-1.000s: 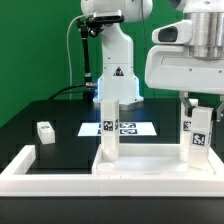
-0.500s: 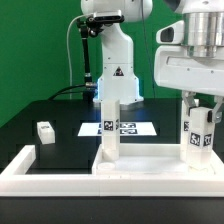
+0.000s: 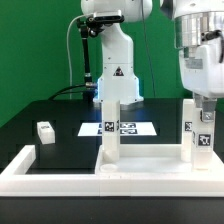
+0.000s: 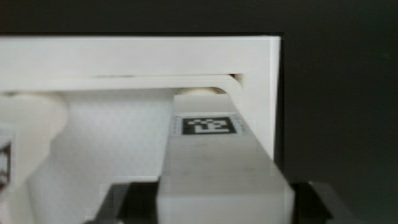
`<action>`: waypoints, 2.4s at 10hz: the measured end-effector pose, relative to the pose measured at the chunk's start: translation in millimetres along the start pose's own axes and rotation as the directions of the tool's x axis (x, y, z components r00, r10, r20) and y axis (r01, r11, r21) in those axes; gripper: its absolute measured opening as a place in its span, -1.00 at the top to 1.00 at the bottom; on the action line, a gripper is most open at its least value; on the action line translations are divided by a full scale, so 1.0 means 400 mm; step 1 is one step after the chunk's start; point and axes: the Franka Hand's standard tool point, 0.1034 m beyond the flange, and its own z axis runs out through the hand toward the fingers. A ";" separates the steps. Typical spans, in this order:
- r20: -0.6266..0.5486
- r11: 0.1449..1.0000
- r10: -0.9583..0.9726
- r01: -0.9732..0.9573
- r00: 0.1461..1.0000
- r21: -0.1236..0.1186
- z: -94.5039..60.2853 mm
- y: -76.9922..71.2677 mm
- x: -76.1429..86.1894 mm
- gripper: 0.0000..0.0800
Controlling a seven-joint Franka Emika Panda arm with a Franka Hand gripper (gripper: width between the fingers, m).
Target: Assemble desk
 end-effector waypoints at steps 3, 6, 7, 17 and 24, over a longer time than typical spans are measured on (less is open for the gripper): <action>-0.001 1.000 -0.005 0.005 1.000 -0.001 0.003 0.000 -0.001 -0.33; -0.002 1.000 -0.011 0.011 1.000 -0.002 0.006 0.001 -0.001 -0.61; -0.003 0.998 -0.063 0.063 0.998 0.001 0.005 0.000 -0.004 -0.61; -0.057 0.334 -0.940 0.942 0.335 0.023 0.025 -0.007 0.002 -0.62; -0.035 0.530 -0.847 0.847 0.531 0.025 0.031 0.002 0.006 0.24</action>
Offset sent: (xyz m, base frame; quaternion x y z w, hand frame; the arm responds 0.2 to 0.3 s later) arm 0.0000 0.0000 0.0000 0.0000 0.0000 0.0000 1.0000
